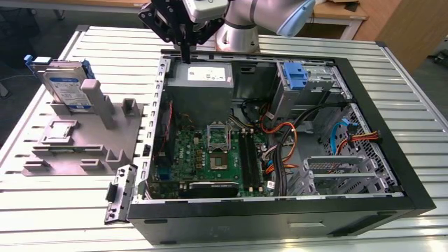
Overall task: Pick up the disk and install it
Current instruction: 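Reach for the disk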
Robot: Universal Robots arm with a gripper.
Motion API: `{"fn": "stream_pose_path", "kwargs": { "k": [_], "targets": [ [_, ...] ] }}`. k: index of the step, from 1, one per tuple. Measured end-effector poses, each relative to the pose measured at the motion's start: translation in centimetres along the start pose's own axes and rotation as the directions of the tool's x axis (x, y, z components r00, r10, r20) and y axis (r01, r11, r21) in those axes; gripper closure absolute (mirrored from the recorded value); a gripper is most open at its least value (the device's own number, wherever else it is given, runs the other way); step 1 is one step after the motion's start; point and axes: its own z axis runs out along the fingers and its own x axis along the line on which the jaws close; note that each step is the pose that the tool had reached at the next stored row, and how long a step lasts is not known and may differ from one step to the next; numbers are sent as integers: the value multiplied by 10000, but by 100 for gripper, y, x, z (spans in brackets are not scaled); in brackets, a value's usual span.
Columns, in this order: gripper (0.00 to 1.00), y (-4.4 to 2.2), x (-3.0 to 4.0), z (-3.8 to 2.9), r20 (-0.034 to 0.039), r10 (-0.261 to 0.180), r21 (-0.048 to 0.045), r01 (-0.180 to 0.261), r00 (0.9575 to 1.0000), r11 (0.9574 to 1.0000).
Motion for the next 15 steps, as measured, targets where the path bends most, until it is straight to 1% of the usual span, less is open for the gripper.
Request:
{"fn": "stream_pose_path", "kwargs": {
  "k": [15],
  "targets": [
    [90, -3, 33, 3, -6, 0, 0, 0, 10000, 10000]
  ]
}}
